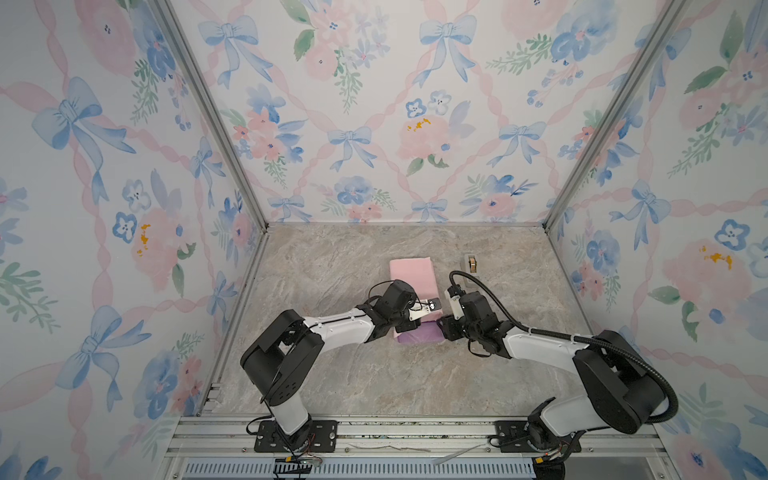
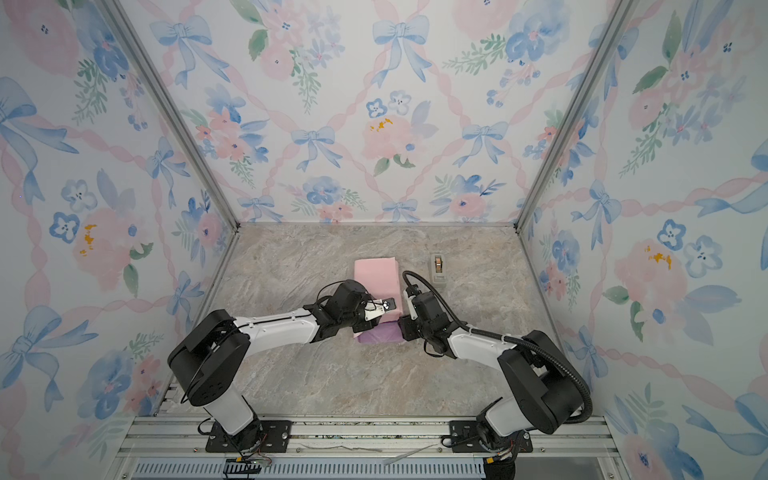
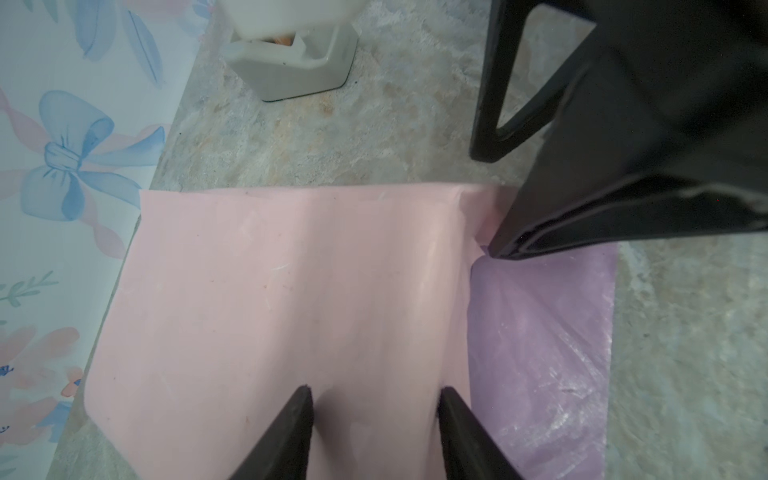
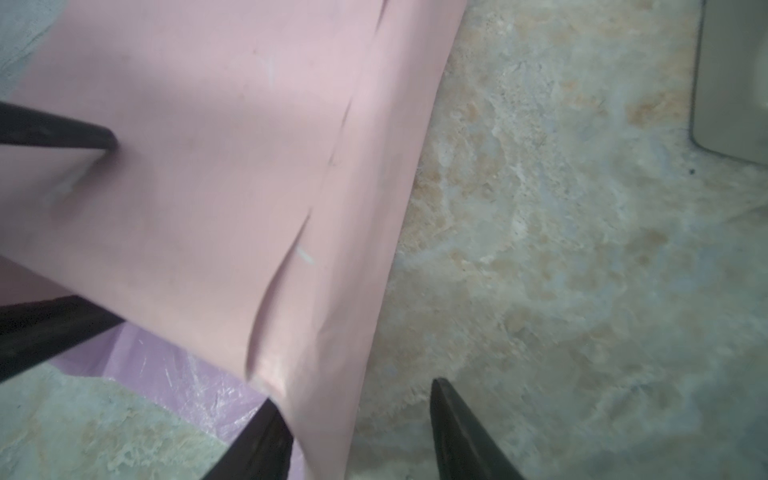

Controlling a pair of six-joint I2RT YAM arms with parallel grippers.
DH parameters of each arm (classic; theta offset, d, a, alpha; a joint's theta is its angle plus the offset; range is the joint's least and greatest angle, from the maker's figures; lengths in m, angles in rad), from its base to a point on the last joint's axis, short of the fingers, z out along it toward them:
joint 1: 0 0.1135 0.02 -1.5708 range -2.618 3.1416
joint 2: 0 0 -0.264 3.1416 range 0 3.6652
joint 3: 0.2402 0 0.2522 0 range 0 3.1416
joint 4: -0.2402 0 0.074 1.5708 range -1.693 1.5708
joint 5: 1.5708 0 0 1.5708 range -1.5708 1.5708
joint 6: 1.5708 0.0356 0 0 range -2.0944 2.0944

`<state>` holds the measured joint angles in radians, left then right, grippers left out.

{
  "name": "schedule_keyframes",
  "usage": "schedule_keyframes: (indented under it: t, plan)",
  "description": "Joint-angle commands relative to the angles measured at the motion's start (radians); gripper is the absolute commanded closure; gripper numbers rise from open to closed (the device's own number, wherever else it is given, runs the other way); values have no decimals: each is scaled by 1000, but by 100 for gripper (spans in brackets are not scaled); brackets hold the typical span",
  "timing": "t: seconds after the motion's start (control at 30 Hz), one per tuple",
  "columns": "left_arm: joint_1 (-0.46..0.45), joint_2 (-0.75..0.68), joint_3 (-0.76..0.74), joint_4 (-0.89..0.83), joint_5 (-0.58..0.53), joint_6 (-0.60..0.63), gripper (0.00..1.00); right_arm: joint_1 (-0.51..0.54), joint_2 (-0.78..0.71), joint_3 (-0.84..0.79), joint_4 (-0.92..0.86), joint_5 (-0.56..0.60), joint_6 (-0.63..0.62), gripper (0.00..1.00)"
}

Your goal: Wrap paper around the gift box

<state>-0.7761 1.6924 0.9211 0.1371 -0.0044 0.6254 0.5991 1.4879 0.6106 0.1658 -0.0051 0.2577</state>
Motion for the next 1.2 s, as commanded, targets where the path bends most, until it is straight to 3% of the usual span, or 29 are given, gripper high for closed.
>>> schedule_keyframes:
  t: [0.0, 0.2, 0.27, 0.47, 0.73, 0.97, 1.07, 1.17]
  plan:
    - [-6, -3, -26, 41, -23, 9, 51, 15, 15, 26, 38, 13, -6, 46]
    - [-9, -1, -37, 61, -40, 19, 51, 16, 27, 25, 50, 21, 7, 45]
    - [-11, -5, -36, 61, -34, 16, 50, 16, 41, 30, 47, 38, 17, 49]
    - [-15, -53, -26, 67, 45, -46, 35, 17, 58, 29, 55, 54, 27, 63]
    - [-12, -44, 1, 85, 77, -58, 30, 17, 61, 29, 60, 57, 29, 66]
    - [-12, 35, 17, 85, -4, -20, 37, 19, 45, 23, 43, 52, 27, 64]
    - [-12, 36, 9, 85, -17, -8, 41, 19, -8, 1, 17, 51, 26, 52]
    - [-12, 36, 3, 85, -28, 1, 43, 18, -72, -23, -27, 32, 30, 49]
